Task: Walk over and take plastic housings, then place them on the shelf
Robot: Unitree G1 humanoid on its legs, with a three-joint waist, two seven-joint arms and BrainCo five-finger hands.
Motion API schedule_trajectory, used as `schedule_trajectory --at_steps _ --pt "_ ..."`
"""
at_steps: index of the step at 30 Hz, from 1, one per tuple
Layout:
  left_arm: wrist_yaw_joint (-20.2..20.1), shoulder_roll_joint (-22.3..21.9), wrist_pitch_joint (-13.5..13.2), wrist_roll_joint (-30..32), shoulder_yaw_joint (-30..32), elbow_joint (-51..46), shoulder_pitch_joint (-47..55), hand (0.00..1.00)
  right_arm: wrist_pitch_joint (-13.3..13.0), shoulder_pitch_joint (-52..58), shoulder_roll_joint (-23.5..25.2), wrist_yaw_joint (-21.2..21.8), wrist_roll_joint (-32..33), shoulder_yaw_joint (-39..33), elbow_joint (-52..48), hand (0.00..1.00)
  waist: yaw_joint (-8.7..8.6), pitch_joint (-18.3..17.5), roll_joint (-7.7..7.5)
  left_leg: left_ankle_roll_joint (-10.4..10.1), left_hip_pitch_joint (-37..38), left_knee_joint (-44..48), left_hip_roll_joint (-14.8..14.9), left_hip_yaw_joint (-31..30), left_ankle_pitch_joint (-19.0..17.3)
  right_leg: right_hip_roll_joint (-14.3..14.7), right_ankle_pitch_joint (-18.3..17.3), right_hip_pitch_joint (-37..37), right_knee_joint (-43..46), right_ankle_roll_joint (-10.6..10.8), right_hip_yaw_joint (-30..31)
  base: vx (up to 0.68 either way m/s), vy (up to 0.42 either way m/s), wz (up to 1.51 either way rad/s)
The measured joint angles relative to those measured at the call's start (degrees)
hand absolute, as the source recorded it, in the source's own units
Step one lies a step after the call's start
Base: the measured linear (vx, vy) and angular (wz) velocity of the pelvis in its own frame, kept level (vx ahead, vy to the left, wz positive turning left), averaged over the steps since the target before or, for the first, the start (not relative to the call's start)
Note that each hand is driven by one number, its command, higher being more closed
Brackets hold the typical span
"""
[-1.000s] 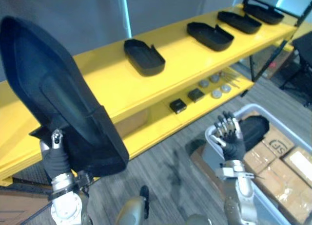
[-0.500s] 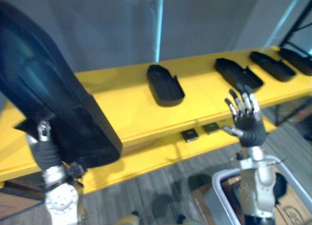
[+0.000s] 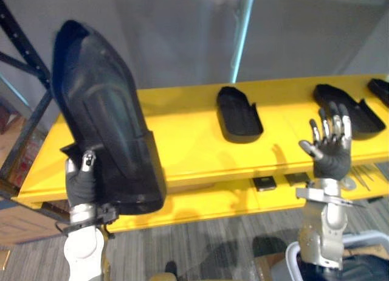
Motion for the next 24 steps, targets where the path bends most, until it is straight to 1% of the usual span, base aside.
schedule_trajectory --at_steps 1,2,3,4,5,6,8,9,11,12,13,14,15,16,17,18,19,20,22,23,24 --pt "-0.28 0.69 0.47 0.01 0.14 0.76 -1.06 1.0 0.55 0.76 0.21 0.15 -0.37 -0.48 0.0 0.0 -0.32 -0.03 0.06 0.16 0.18 -0.01 -0.02 0.57 0.11 -0.04 0.03 -0.09 -0.07 0.03 0.33 -0.01 0.03 -0.47" --pt "-0.9 1.98 1.81 0.03 0.45 2.53 -3.34 1.0 1.4 2.15 0.51 0.46 -0.49 -1.53 0.0 0.0 -1.31 -0.09 0.16 0.22 0.55 -0.01 -0.03 1.16 0.08 -0.04 0.19 -0.11 -0.17 0.25 1.2 -0.01 0.028 -0.28" --pt "-0.92 2.69 2.47 0.08 0.47 3.67 -4.46 1.0 1.52 2.82 0.54 0.69 -0.6 -1.98 0.0 0.0 -1.6 -0.1 0.19 0.22 0.79 -0.04 0.01 1.61 0.06 -0.03 0.21 -0.21 -0.17 0.27 1.45 0.0 0.023 -0.38" --pt "-0.94 3.89 3.9 0.23 0.63 6.08 -6.47 1.0 1.58 3.87 0.52 1.58 -0.88 -3.02 0.0 0.0 -2.45 -0.2 0.31 0.24 1.06 -0.05 0.16 2.68 0.05 0.13 0.42 -0.6 -0.24 0.59 2.78 0.0 0.015 -0.45" --pt "-0.85 5.04 5.52 0.21 0.66 8.66 -8.46 1.0 1.57 4.5 0.46 3.19 -0.78 -4.29 0.0 0.0 -3.09 -0.28 0.48 0.24 1.12 -0.05 0.31 3.76 0.05 0.23 0.55 -1.18 -0.36 0.73 3.57 -0.01 0.007 -0.45" --pt "-0.88 5.67 6.24 0.21 0.65 10.22 -9.58 1.0 1.57 4.81 0.4 3.86 -0.72 -4.79 0.0 0.0 -3.56 -0.34 0.59 0.24 1.1 -0.08 0.37 4.17 0.05 0.3 0.67 -1.49 -0.49 0.74 4.15 -0.01 0.005 -0.41" --pt "-0.82 8.16 9.59 0.24 0.59 17.85 -14.11 1.0 1.59 6.29 0.15 7.46 -0.25 -5.44 0.0 0.0 -5.09 -0.55 1.39 0.22 1.33 -0.1 0.87 5.68 0.05 0.91 1.49 -2.01 -0.89 0.43 5.83 -0.02 0.002 -0.34" --pt "-0.66 8.79 10.43 0.21 0.65 19.58 -15.06 1.0 1.61 6.63 0.12 8.34 -0.22 -5.42 0.0 0.0 -5.45 -0.6 1.48 0.22 1.51 -0.12 1.02 6.11 0.05 1.02 1.59 -2.08 -0.9 0.31 6.07 -0.02 -0.002 -0.36" --pt "0.07 11.72 13.1 0.19 0.6 27.1 -19.04 1.0 1.91 7.95 0.02 11.32 -0.2 -4.69 0.0 0.0 -6.07 -0.72 1.76 0.11 2.03 -0.15 1.5 7.92 -0.02 1.58 1.8 -2.75 -0.91 0.11 7.78 -0.04 -0.01 -0.39" --pt "0.47 12.35 13.67 0.18 0.61 29.06 -20.13 1.0 2.08 8.19 -0.02 11.75 -0.19 -4.6 0.0 0.0 -6.28 -0.69 1.91 0.07 2.02 -0.16 1.66 8.17 0.0 1.76 2.01 -2.88 -0.99 -0.05 8.04 -0.05 -0.012 -0.24" --pt "1.39 13.68 15.0 0.12 0.71 32.79 -22.17 1.0 2.67 8.55 -0.08 12.2 -0.06 -4.03 0.0 0.0 -7.04 -0.67 2.08 -0.03 1.97 -0.17 1.92 8.36 0.06 2.06 2.41 -2.89 -1.36 -0.14 8.42 -0.06 -0.009 -0.18" --pt "2.09 15.35 16.03 0.03 0.71 37.04 -24.44 1.0 2.89 9.01 -0.28 12.77 0.89 -3.18 0.0 0.0 -7.34 -0.69 2.19 -0.08 1.97 -0.19 2.11 8.96 0.06 2.25 2.42 -3.17 -1.58 -0.14 8.99 -0.06 -0.008 -0.22" --pt "2.62 16.08 16.69 -0.07 0.71 38.96 -25.43 1.0 2.91 9.15 -0.44 12.84 0.97 -2.84 0.0 0.0 -7.41 -0.76 2.33 -0.08 1.89 -0.19 2.23 9.52 0.05 2.35 2.44 -3.6 -1.57 -0.11 9.24 -0.06 -0.011 -0.3" --pt "3.48 17.3 18.08 -0.26 0.74 42.67 -27.5 1.0 2.94 9.37 -0.72 12.86 1.32 -2.37 0.0 0.0 -7.55 -0.64 2.73 -0.09 1.76 -0.2 2.42 10.04 0.08 2.57 2.76 -3.88 -1.86 -0.14 9.71 -0.06 -0.014 -0.21" --pt "3.91 18.05 19.87 -0.35 0.75 45.87 -29.47 1.0 3.34 9.92 -0.85 12.83 2.15 -2.29 0.0 0.0 -8.04 -0.81 3.18 -0.1 1.59 -0.2 2.53 10.05 0.11 2.73 2.94 -3.93 -2.08 -0.25 9.73 -0.04 -0.012 -0.12" --pt "4.15 18.52 20.52 -0.38 0.76 47.38 -30.21 1.0 3.56 10.14 -0.93 12.84 2.23 -2.14 0.0 0.0 -8.45 -0.92 3.35 -0.14 1.55 -0.2 2.6 10.09 0.15 2.81 2.98 -3.97 -2.13 -0.28 9.78 -0.02 -0.008 -0.05" --pt "4.8 19.43 22.11 -0.37 1.08 50.09 -31.63 1.0 4.06 10.38 -1.12 12.85 2.46 -1.77 0.0 0.0 -8.96 -1.14 3.7 -0.52 1.52 -0.2 2.78 10.45 0.39 3.03 3.07 -4.24 -2.12 -0.36 10.24 0.0 -0.006 -0.17" --pt "5.62 20.47 23.76 -0.28 1.31 52.85 -33.45 1.0 4.21 10.68 -1.46 12.85 2.83 -1.25 0.0 0.0 -9.1 -1.35 4.03 -0.6 1.33 -0.2 2.99 11.11 0.46 3.31 3.3 -4.86 -2.13 -0.51 10.75 0.0 -0.007 -0.18" --pt "5.84 21.97 25.79 -0.27 1.42 56.13 -36.38 1.0 4.58 10.97 -1.62 12.83 3.08 -0.91 0.01 0.0 -9.65 -1.33 4.19 -0.76 0.99 -0.19 3.0 11.13 0.71 3.58 3.54 -5.22 -2.17 -0.62 10.82 0.0 -0.006 -0.08" --pt "5.87 23.1 27.33 -0.25 1.66 58.13 -38.22 1.0 5.23 11.19 -1.67 12.83 3.09 -0.62 0.01 0.0 -10.01 -1.33 4.18 -0.95 1.02 -0.18 3.18 11.24 0.89 3.81 3.61 -5.31 -2.17 -0.71 11.02 0.0 -0.005 -0.03" --pt "5.91 23.52 28.02 -0.25 2.02 59.21 -39.04 1.0 5.46 11.29 -1.87 12.83 3.1 -0.32 0.01 0.0 -10.22 -1.36 4.13 -0.99 1.03 -0.19 3.29 11.29 0.91 3.83 3.61 -5.34 -2.19 -0.71 11.4 0.0 -0.002 -0.11"
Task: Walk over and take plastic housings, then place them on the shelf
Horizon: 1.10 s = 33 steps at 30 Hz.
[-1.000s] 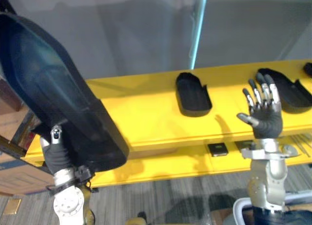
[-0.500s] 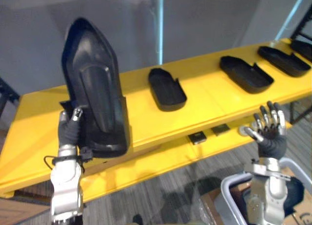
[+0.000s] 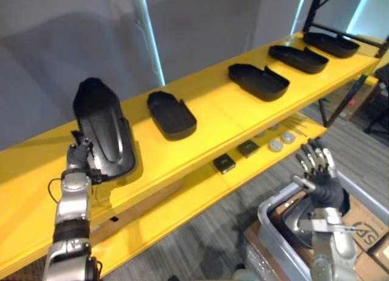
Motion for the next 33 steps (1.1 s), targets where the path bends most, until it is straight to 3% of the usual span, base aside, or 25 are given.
schedule_trajectory --at_steps 2,8,16,22,33 --pt "1.07 1.31 2.48 0.04 0.92 4.65 -3.45 1.0 0.17 0.05 -1.32 0.01 0.05 1.14 0.01 0.0 -0.26 0.03 0.05 -0.12 -0.06 0.0 0.58 0.56 0.06 0.09 0.14 -0.4 -0.11 -0.17 0.69 0.0 0.009 -0.12" --pt "1.3 1.62 6.71 0.75 0.97 10.91 -6.02 1.0 1.14 0.7 -3.14 -0.03 0.75 2.75 0.01 0.0 -0.48 0.03 0.05 -0.28 -0.04 0.0 0.89 0.7 0.16 0.34 0.2 -0.42 -0.18 -0.26 0.8 0.0 0.001 -0.01" --pt "2.45 2.07 9.81 3.34 1.31 14.52 -6.75 1.0 2.42 1.14 -3.84 -0.14 1.22 5.52 0.03 0.0 -0.43 0.21 -0.19 -0.33 -1.22 0.02 0.81 1.52 0.27 0.34 0.37 -2.48 0.27 -0.23 1.86 0.0 0.005 -0.04" --pt "3.6 2.27 8.51 3.33 0.95 16.67 -10.62 1.0 2.43 1.02 -5.49 -0.03 2.46 5.47 0.06 0.0 -0.58 3.06 -1.23 -0.29 -1.21 0.06 0.72 1.63 0.4 0.36 0.32 -2.86 0.9 -0.25 2.28 0.0 0.004 -0.02" --pt "4.11 6.64 6.12 2.53 -1.74 16.67 -13.32 1.0 2.32 0.12 -6.88 -0.1 4.1 5.67 0.05 0.0 -1.82 6.81 -1.18 -0.16 -2.97 0.33 0.56 1.58 1.08 0.48 0.21 -5.54 2.39 -0.43 2.51 0.0 0.0 0.0"
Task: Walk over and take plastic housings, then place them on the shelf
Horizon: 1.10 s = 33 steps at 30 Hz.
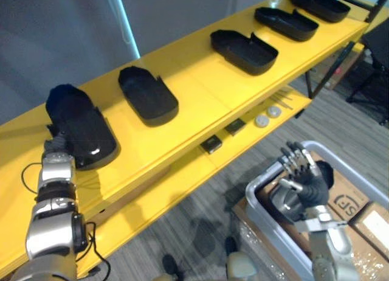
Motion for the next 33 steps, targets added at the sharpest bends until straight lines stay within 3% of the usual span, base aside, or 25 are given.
schedule_trajectory --at_steps 11,26,27,33 --pt "0.04 3.43 0.05 -0.47 -0.12 0.39 -1.88 1.0 -0.15 0.67 -0.58 -0.02 1.24 1.27 0.0 0.0 -0.21 3.18 0.05 -0.01 -0.08 0.01 0.3 0.94 0.13 0.71 -0.28 -1.47 1.55 -0.34 1.27 0.0 -0.002 -0.05" --pt "0.06 6.36 0.27 -4.87 0.05 4.66 -4.63 1.0 -2.63 0.12 -1.4 -1.29 1.54 2.24 -0.01 0.0 -0.42 6.15 -0.52 -0.02 -0.13 0.05 0.32 1.05 0.13 0.35 -1.64 -2.82 4.27 -0.31 1.42 0.0 0.0 0.0" --pt "0.06 6.73 0.27 -4.86 0.05 4.66 -5.29 0.0 -2.63 0.11 -1.42 -1.27 1.54 2.25 -0.05 0.0 -0.44 6.78 -0.71 -0.05 -0.34 0.88 0.38 0.95 -0.08 0.24 -1.76 -2.83 4.57 -0.32 1.41 0.0 0.0 0.0" --pt "0.73 6.77 0.16 -4.98 -0.1 4.64 -6.95 0.0 -2.63 -0.37 -1.69 -1.32 1.54 2.28 -1.43 0.0 -0.57 8.49 -0.82 0.07 -1.63 3.03 0.66 0.15 -0.87 -0.11 -1.86 -2.95 4.97 -0.22 1.11 0.0 -0.001 0.05"
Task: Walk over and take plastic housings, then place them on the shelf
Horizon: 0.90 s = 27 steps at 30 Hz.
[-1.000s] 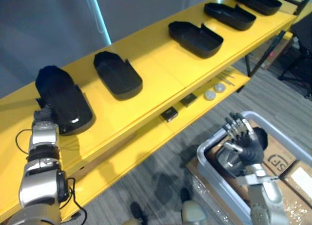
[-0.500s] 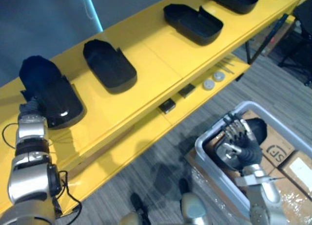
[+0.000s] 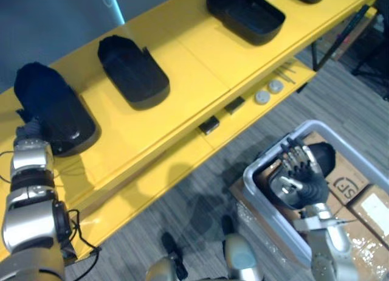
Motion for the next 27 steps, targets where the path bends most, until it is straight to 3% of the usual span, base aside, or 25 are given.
schedule_trajectory --at_steps 11,17,23,27 --pt "1.92 0.03 1.21 -0.01 -4.44 -0.04 -2.81 0.0 -0.16 -0.31 -0.76 -2.66 -0.03 2.52 -0.45 0.0 -0.02 0.28 -0.38 0.03 -1.54 1.0 0.02 -1.7 -0.14 -0.23 -0.12 -0.08 0.05 0.16 -1.61 0.0 -0.002 0.07" --pt "6.43 0.07 0.96 -2.46 -4.48 -0.07 -3.09 0.0 -0.34 -0.43 -0.76 -3.46 0.0 2.54 -0.45 0.0 0.28 0.36 -0.52 0.01 -1.49 1.11 0.11 -1.74 -0.14 -0.22 -0.12 -0.01 0.15 0.14 -1.55 0.0 0.0 0.0" --pt "13.2 0.13 -1.46 -5.15 -4.01 -0.2 -3.73 0.0 -2.15 0.79 -0.67 -3.15 0.03 2.71 -0.46 0.0 0.29 0.34 -0.52 0.02 -0.62 0.77 0.08 -1.64 -0.12 -0.22 -0.13 0.67 0.14 0.13 -1.51 0.0 0.0 0.0" --pt "15.22 0.41 -3.81 -6.79 -3.86 -0.52 -3.8 0.0 -2.52 1.58 -0.02 -2.38 0.04 2.84 -0.46 0.0 0.24 -0.52 -0.52 -0.19 1.05 -0.97 -0.05 -1.35 0.08 -0.1 -0.13 2.26 -0.92 0.14 -1.5 0.0 0.007 -0.03"
